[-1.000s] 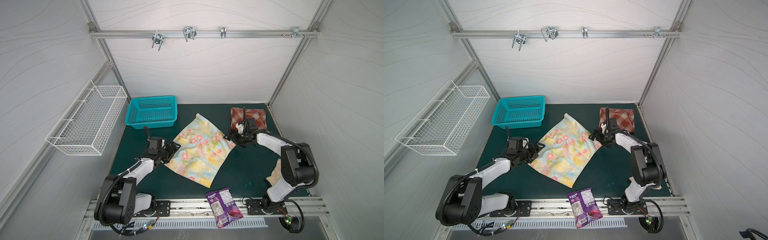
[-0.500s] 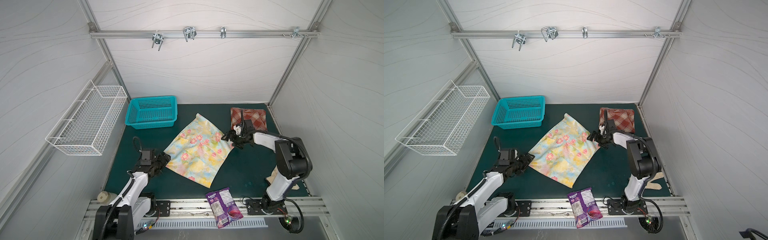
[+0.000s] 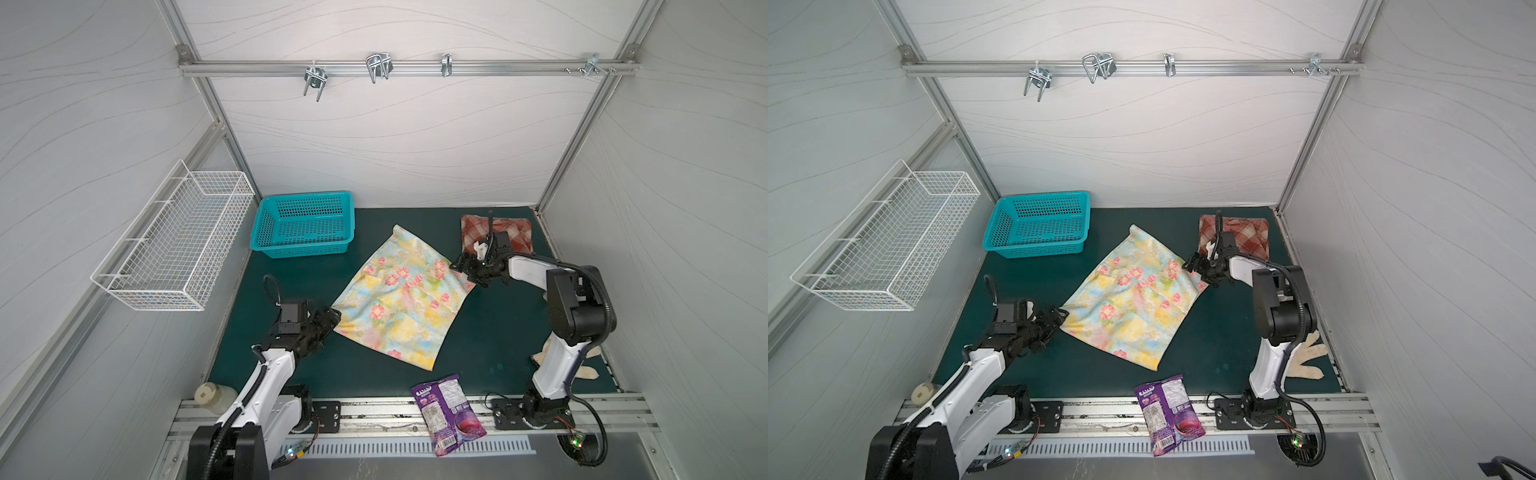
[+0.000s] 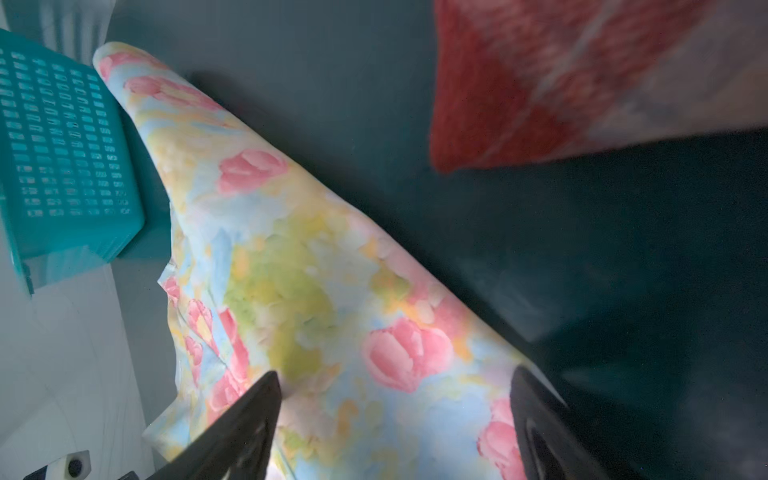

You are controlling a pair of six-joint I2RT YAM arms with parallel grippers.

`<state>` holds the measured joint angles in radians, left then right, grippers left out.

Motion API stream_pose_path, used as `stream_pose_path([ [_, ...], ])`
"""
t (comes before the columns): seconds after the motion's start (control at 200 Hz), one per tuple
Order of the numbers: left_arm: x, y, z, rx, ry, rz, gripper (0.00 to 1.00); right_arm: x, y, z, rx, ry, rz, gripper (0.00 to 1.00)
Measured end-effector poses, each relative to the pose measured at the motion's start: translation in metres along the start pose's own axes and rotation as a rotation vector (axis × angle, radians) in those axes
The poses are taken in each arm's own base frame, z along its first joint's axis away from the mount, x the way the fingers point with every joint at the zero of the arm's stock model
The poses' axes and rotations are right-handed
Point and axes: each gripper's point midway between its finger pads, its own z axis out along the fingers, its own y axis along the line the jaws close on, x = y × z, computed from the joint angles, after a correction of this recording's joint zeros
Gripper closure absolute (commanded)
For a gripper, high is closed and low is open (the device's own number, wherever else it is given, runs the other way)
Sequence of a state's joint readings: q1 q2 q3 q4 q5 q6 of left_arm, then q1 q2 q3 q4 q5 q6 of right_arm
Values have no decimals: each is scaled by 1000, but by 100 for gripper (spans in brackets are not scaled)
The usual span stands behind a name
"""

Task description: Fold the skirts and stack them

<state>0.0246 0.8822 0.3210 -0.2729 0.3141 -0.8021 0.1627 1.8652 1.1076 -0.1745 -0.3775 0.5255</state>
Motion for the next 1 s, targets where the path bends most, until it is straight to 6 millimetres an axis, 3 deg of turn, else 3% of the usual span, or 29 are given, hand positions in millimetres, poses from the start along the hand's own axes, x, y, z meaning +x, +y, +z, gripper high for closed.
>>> stream_pose_path([
  [0.245, -1, -13, -9, 58, -13, 22, 13, -25, -21, -17, 45, -52, 44, 15],
  [0.4, 0, -26, -11, 106, 19, 32, 13, -16, 0, -36, 33, -83, -20, 12],
  [0.63, -13, -53, -13, 141, 53, 50, 15, 30, 84, -93, -49, -192, -296, 7],
  [0.735, -22, -65, -12, 138, 76, 66, 18, 56, 113, -106, -57, -217, -429, 1],
  [0.835, -29, -73, -10, 124, 101, 79, 22, 84, 122, -106, -41, -200, -524, 1],
  [1.001, -26, -72, -7, 83, 157, 88, 25, 123, 112, -93, 23, -135, -619, 1],
])
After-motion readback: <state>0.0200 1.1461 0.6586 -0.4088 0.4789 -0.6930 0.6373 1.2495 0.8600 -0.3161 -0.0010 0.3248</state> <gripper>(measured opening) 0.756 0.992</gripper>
